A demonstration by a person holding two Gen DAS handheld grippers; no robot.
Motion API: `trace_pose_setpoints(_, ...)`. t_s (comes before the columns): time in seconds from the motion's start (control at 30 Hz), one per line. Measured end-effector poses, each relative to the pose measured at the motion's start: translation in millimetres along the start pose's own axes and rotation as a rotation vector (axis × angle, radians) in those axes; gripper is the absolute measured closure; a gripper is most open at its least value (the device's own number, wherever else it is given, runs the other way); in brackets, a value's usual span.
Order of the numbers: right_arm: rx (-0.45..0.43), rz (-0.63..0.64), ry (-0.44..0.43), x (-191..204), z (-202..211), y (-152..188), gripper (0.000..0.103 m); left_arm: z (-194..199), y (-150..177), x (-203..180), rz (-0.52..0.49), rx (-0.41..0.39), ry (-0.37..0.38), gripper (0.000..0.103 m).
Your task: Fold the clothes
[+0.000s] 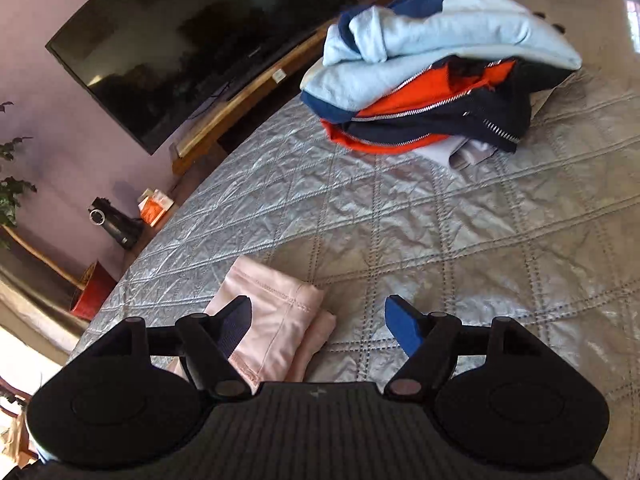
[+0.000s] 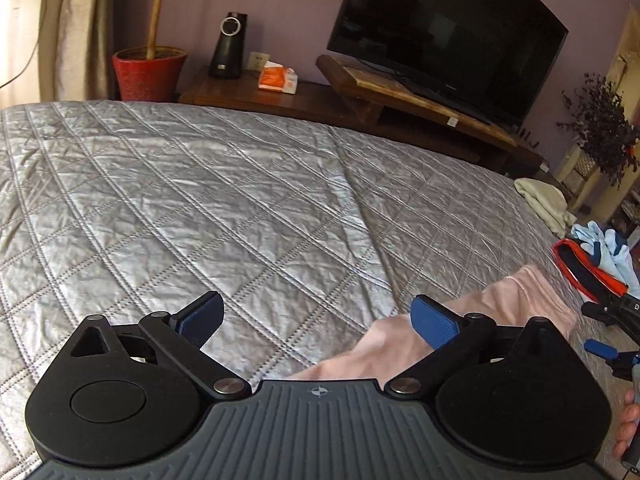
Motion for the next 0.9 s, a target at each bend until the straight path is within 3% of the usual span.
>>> trace_pose_setpoints(0.07,0.017,-0.021,0.021,-12.2,-7.3,2.3,0.002,-6.6,0.8,4.2,0.033,0.016,-0.042,0.023)
trace_pose_setpoints(0.17,0.042,-0.051,0.053,-30.6,-18.2,5.8,0.002,-9.7,1.4,12.4,0.120,0.033,-0.064,0.022)
trace_pose_setpoints(0.23,0.061,-0.073,0.069,-41.8,-25.5,8.6,0.002,-11.4,2.0,13.7,0.150,0.048,-0.087,0.028)
trace_pose_setpoints(0.3,0.087,-0.095,0.065,-49.7,-32.9,13.2,0.002,-13.7,1.3,11.2,0.159,0.061,-0.090,0.065)
trace_pose_setpoints(0.37,0.109,-0.112,0.055,-55.9,-39.3,17.6,0.002,-15.7,-1.6,6.4,0.138,0.073,-0.107,0.084)
trace_pose_setpoints(0.43,0.125,-0.124,0.046,-59.9,-43.9,21.4,0.002,-14.5,-6.6,0.5,0.096,0.073,-0.125,0.081)
trace_pose_setpoints(0.47,0.128,-0.126,0.038,-60.8,-45.4,22.5,0.002,-12.1,-8.8,-1.8,0.083,0.066,-0.125,0.074)
trace_pose_setpoints(0.5,0.130,-0.127,0.031,-61.3,-46.9,23.4,0.002,-11.2,-8.4,-4.9,0.057,0.092,-0.131,0.053)
trace_pose_setpoints(0.57,0.138,-0.131,0.019,-61.6,-50.2,25.0,0.002,-9.5,-7.0,-11.2,0.002,0.152,-0.146,0.040)
trace_pose_setpoints(0.63,0.153,-0.143,0.004,-62.3,-54.4,27.3,0.002,-12.4,-4.1,-13.5,-0.049,0.204,-0.198,0.039)
trace_pose_setpoints(0.83,0.174,-0.228,-0.047,-71.0,-60.1,36.9,0.001,-27.5,-9.5,4.2,0.028,0.163,-0.214,0.038)
trace_pose_setpoints(0.87,0.175,-0.238,-0.052,-71.9,-60.3,38.0,0.001,-28.7,-10.2,3.5,0.026,0.163,-0.216,0.042)
trace_pose_setpoints(0.9,0.176,-0.241,-0.054,-72.1,-60.6,38.3,0.001,-29.6,-10.9,2.5,0.023,0.163,-0.217,0.053)
Point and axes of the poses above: each gripper's, at about its wrist camera, not at the fingertips, and z roughly against the way its jaws point, x to its left, y to its underside, the point moved 2 cm from there along -z, roughly the way its jaws point, and after that the axes turned 8 degrees about y, right-handed, at the moved point
